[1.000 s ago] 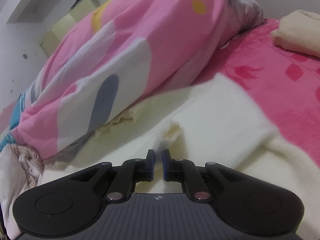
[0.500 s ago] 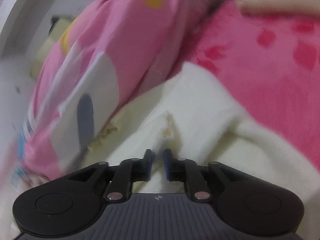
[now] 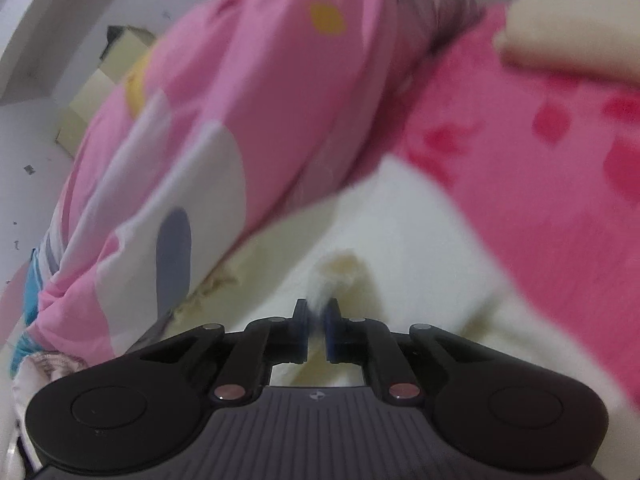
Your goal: Fold clothes
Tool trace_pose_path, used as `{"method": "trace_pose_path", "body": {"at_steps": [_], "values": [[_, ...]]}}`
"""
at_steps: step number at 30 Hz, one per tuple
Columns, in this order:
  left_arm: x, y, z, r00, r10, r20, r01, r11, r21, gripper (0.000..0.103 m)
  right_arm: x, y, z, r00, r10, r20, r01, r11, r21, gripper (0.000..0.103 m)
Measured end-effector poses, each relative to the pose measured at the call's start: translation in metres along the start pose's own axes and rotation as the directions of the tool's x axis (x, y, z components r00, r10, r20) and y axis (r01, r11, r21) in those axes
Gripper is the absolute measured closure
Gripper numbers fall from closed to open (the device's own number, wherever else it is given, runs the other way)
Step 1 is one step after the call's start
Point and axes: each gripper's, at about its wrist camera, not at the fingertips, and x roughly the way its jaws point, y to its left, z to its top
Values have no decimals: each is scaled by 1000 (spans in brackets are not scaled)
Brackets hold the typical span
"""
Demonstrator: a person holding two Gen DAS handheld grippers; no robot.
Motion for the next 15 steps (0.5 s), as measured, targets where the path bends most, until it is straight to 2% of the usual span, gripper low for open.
{"method": "trace_pose_path", "body": {"at_steps": [2,3,6,10,13,15], "values": [[-2,9,10,1000,-29,-11,28,998,-65,27,-3,-2,4,1000,-8,13,8,1000,-11,96],[-1,11,16,1000,-20,3,20,998,-66,26,-4,-4,5,1000,-9,12,9,1000,-15,96],[5,9,34,998,40,51,-39,999,-22,24,3,-7,5,1000,-11,-4,11,1000,-11,96],[32,3,50,992,119,41,-122,990,71,26,11,-14,4,999,0,-41,1,1000,19,93],[48,6,56,991,131,21,-132,990,48,32,12,-20,1,996,20,-87,-15,998,60,83],[56,9,57,991,135,12,-135,990,29,45,13,-22,-1,993,41,-115,-33,997,76,75]]}}
